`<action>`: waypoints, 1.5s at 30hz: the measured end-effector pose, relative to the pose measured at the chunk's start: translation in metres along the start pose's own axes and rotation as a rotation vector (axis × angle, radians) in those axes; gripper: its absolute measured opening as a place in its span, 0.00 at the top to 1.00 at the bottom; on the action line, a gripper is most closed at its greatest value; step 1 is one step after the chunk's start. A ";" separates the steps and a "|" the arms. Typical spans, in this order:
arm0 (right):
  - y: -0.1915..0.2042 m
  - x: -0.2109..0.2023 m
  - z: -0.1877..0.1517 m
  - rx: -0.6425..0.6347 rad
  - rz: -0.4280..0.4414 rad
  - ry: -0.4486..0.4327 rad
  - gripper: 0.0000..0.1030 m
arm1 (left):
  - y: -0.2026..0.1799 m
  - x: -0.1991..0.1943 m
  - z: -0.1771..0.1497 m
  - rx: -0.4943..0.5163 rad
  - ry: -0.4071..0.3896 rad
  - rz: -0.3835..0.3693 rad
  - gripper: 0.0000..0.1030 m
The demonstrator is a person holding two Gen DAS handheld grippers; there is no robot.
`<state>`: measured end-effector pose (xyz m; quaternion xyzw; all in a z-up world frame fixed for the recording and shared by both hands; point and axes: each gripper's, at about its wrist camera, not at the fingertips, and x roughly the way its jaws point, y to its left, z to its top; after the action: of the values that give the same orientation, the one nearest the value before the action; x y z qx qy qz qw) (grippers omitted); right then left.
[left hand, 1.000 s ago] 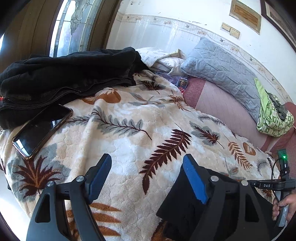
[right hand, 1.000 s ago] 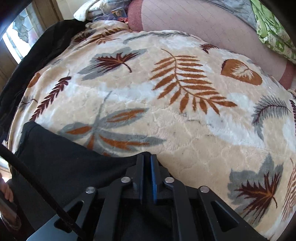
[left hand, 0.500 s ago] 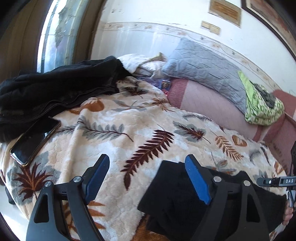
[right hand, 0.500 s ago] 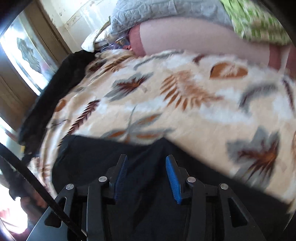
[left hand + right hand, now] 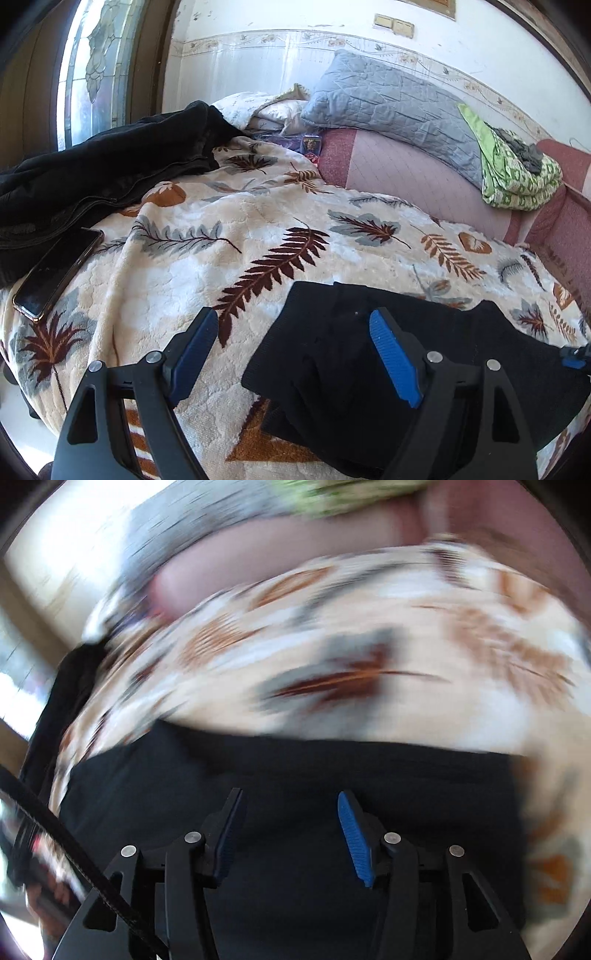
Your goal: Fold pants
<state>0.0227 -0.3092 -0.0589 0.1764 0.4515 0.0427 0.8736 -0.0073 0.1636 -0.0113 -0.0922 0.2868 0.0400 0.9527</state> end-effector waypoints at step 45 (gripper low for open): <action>-0.084 -0.057 -0.083 0.392 0.116 -0.299 0.68 | -0.537 0.060 -0.086 0.990 0.740 -0.836 0.96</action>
<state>-0.0845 -0.3785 -0.0873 0.3723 0.3060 -0.0221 0.8759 0.0650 -0.3779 -0.0330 0.2389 0.5142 -0.4930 0.6600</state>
